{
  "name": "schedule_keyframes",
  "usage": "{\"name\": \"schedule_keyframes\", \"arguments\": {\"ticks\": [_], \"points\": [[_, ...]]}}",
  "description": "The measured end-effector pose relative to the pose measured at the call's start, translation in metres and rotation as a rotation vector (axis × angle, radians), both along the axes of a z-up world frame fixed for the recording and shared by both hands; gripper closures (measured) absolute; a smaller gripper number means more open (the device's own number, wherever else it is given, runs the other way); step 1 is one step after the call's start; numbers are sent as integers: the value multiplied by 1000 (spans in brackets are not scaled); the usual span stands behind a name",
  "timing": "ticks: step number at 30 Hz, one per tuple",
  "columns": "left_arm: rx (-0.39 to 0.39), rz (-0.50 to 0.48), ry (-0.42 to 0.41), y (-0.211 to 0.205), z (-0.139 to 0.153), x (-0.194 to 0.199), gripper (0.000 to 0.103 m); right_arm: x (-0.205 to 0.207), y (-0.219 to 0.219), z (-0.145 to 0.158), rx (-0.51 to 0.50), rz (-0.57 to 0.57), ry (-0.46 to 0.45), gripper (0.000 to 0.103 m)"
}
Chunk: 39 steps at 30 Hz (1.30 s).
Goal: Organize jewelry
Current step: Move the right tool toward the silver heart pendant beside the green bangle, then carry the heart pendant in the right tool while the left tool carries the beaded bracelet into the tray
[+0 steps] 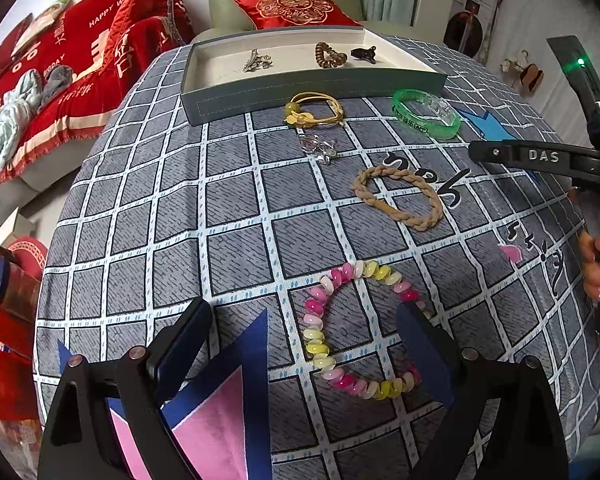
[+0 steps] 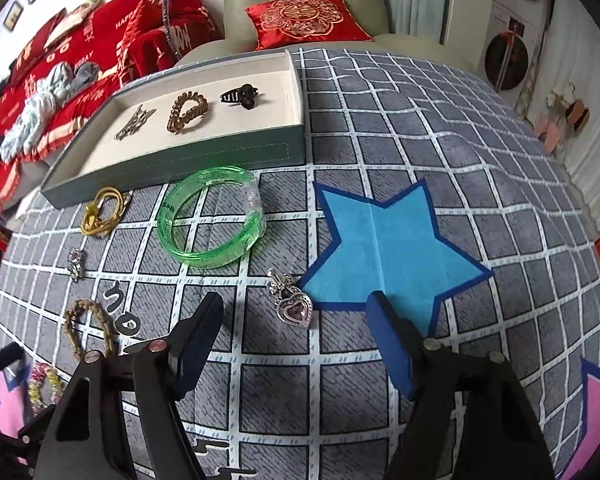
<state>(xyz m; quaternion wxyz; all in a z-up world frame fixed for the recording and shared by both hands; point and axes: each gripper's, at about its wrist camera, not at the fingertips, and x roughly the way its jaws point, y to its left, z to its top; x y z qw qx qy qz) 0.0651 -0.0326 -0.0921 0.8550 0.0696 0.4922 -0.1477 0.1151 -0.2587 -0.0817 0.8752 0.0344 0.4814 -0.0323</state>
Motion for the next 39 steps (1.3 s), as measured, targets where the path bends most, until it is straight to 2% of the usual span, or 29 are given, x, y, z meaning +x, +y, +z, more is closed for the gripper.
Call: {"name": "schedule_keyframes", "arguments": {"ticks": [2, 3, 6, 7, 8, 10, 11, 15, 22, 30, 39], "points": [[-3, -5, -4, 0, 1, -1, 2, 1, 6, 0, -45, 17, 0, 37], [-3, -11, -7, -1, 2, -3, 4, 0, 9, 1, -42, 24, -2, 44], [-3, -29, -20, -3, 5, -6, 20, -1, 13, 3, -37, 35, 2, 59], [-1, -38, -28, -4, 7, -7, 33, -2, 14, 4, -36, 35, 3, 61], [-1, -49, -32, -6, 8, -8, 52, -2, 14, 4, -38, 31, 5, 66], [1, -64, -29, -8, 11, -8, 75, -3, 13, 5, -34, 17, 4, 79], [-5, -69, -24, -9, 11, -7, 76, -4, 11, 5, -24, 5, 5, 84], [-105, -71, 22, -2, 15, -3, 77, -7, 5, 7, 17, -19, 6, 84], [-166, -66, 25, 6, 28, 1, 77, -17, -11, 20, 112, -49, -25, 84], [-223, -78, -34, 10, 62, 18, 77, -20, -15, 42, 165, -53, -75, 84], [-262, -80, -124, 6, 100, 73, 77, -3, -10, 78, 215, -36, -142, 84]]}}
